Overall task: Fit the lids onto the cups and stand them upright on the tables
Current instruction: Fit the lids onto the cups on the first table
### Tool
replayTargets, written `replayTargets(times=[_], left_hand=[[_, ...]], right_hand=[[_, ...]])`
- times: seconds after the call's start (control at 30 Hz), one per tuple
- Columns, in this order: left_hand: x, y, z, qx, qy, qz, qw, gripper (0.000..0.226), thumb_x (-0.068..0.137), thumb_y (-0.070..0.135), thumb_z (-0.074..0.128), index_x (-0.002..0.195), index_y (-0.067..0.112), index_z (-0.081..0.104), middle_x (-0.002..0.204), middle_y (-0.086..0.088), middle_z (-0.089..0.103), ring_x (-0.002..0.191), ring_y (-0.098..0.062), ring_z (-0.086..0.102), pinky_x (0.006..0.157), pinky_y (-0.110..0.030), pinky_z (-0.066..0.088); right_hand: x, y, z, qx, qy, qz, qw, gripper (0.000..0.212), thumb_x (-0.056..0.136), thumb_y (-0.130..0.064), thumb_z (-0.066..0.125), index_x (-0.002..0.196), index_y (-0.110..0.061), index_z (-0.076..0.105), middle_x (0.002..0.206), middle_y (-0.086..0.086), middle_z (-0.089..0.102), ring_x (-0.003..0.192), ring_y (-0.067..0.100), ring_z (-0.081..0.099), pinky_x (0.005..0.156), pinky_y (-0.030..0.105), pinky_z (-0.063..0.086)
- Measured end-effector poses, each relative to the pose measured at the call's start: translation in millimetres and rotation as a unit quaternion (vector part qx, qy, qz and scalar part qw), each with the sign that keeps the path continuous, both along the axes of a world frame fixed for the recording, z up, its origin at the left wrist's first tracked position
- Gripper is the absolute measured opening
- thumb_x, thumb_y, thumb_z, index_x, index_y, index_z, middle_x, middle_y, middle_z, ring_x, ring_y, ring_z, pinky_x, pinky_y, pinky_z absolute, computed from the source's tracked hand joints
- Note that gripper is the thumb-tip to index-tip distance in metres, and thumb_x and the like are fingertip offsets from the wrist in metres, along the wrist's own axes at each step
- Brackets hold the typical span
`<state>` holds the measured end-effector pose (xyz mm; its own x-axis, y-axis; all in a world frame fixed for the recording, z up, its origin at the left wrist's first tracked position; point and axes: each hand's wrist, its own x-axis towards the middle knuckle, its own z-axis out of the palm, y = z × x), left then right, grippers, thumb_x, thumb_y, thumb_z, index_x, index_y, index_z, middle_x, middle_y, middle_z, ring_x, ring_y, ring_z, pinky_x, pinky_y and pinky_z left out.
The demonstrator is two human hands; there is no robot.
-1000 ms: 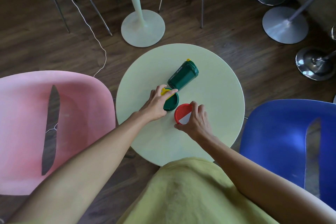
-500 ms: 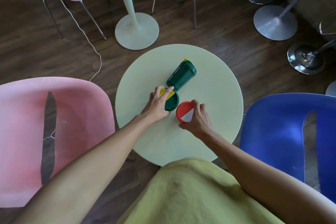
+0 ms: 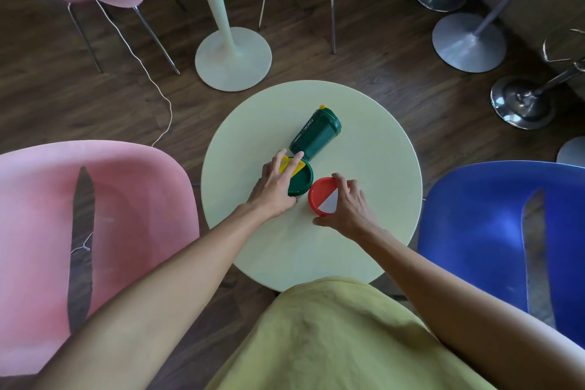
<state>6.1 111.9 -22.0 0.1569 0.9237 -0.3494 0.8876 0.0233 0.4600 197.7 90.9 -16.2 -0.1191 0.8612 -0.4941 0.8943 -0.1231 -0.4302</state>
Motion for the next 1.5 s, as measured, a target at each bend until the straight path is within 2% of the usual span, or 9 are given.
replayTargets(times=[0.17, 0.27, 0.37, 0.6, 0.77, 1.03, 1.17, 1.4, 1.5], left_hand=[[-2.2, -7.8, -5.4, 0.039, -0.006, 0.014, 0.999, 0.102, 0.078, 0.019, 0.075, 0.155, 0.028, 0.009, 0.159, -0.012, 0.008, 0.142, -0.035, 0.019, 0.108, -0.045, 0.039], [-3.6, -12.3, -6.8, 0.047, -0.036, 0.029, 0.998, 0.102, 0.077, 0.021, 0.074, 0.155, 0.026, 0.008, 0.159, -0.012, 0.011, 0.143, -0.033, 0.019, 0.112, -0.044, 0.034], [-4.4, -15.7, -5.2, 0.065, -0.080, 0.059, 0.993, 0.091, 0.078, 0.031, 0.065, 0.154, 0.025, 0.014, 0.156, -0.011, 0.021, 0.141, -0.029, 0.023, 0.112, -0.040, 0.032], [13.3, -22.2, -13.4, 0.082, -0.169, 0.350, 0.918, 0.054, 0.087, 0.026, 0.065, 0.136, 0.013, 0.046, 0.132, -0.009, 0.050, 0.122, -0.023, 0.043, 0.101, -0.033, 0.039], [29.6, -13.2, -16.6, 0.047, -0.246, 0.510, 0.823, 0.033, 0.084, 0.022, 0.068, 0.115, 0.013, 0.062, 0.113, -0.001, 0.059, 0.108, -0.015, 0.056, 0.092, -0.028, 0.045], [52.5, -22.0, -19.3, 0.050, -0.342, 0.616, 0.708, 0.029, 0.075, 0.035, 0.068, 0.103, 0.028, 0.069, 0.100, 0.007, 0.071, 0.101, -0.013, 0.066, 0.090, -0.032, 0.052], [52.2, -24.5, -18.5, 0.045, -0.360, 0.629, 0.688, 0.028, 0.073, 0.037, 0.071, 0.101, 0.032, 0.070, 0.103, 0.002, 0.073, 0.102, -0.018, 0.068, 0.093, -0.046, 0.054], [50.8, -24.0, -12.6, 0.039, -0.378, 0.634, 0.674, 0.021, 0.078, 0.029, 0.073, 0.099, 0.032, 0.070, 0.102, 0.001, 0.073, 0.102, -0.022, 0.069, 0.091, -0.049, 0.055], [51.2, -23.9, -13.3, 0.036, -0.381, 0.635, 0.671, 0.021, 0.082, 0.027, 0.072, 0.102, 0.031, 0.070, 0.104, 0.002, 0.073, 0.102, -0.020, 0.068, 0.092, -0.047, 0.055]], right_hand=[[0.7, -2.6, 1.7, -0.011, 0.007, -0.008, 1.000, 0.110, 0.062, -0.058, 0.080, 0.148, -0.029, 0.017, 0.139, 0.010, 0.035, 0.124, 0.032, 0.041, 0.091, 0.043, 0.046], [1.7, -3.0, 4.2, 0.024, -0.002, -0.034, 0.999, 0.089, 0.076, -0.076, 0.052, 0.147, -0.031, 0.023, 0.144, 0.009, 0.036, 0.129, 0.031, 0.039, 0.103, 0.046, 0.037], [4.0, 6.5, 7.4, 0.072, 0.023, -0.088, 0.993, 0.066, 0.090, -0.067, 0.036, 0.143, -0.029, 0.033, 0.145, 0.010, 0.038, 0.132, 0.028, 0.037, 0.107, 0.047, 0.029], [9.9, 90.5, -1.1, 0.031, 0.114, -0.141, 0.983, 0.047, 0.092, -0.035, 0.054, 0.134, -0.017, 0.046, 0.136, 0.015, 0.046, 0.122, 0.028, 0.048, 0.101, 0.045, 0.043], [3.2, 167.5, -24.3, -0.093, 0.156, -0.182, 0.966, 0.054, 0.083, -0.040, 0.064, 0.128, -0.015, 0.045, 0.127, 0.013, 0.051, 0.091, 0.022, 0.050, 0.062, 0.028, 0.039], [-8.7, 221.4, -54.5, -0.130, 0.184, -0.166, 0.960, 0.075, 0.072, -0.051, 0.075, 0.131, -0.019, 0.040, 0.129, 0.009, 0.046, 0.098, 0.023, 0.048, 0.094, 0.042, 0.048], [-13.6, 229.3, -60.9, -0.139, 0.205, -0.120, 0.961, 0.070, 0.071, -0.046, 0.079, 0.127, -0.023, 0.046, 0.128, 0.008, 0.051, 0.096, 0.019, 0.052, 0.079, 0.039, 0.054], [-7.4, 231.8, -76.3, -0.050, 0.191, -0.008, 0.980, 0.062, 0.069, -0.023, 0.083, 0.121, -0.016, 0.050, 0.128, 0.011, 0.048, 0.117, 0.027, 0.050, 0.098, 0.037, 0.044], [-5.6, 237.1, -77.1, 0.005, 0.181, 0.083, 0.980, 0.082, 0.066, -0.019, 0.084, 0.134, -0.019, 0.039, 0.137, 0.011, 0.040, 0.126, 0.028, 0.039, 0.106, 0.040, 0.036]])
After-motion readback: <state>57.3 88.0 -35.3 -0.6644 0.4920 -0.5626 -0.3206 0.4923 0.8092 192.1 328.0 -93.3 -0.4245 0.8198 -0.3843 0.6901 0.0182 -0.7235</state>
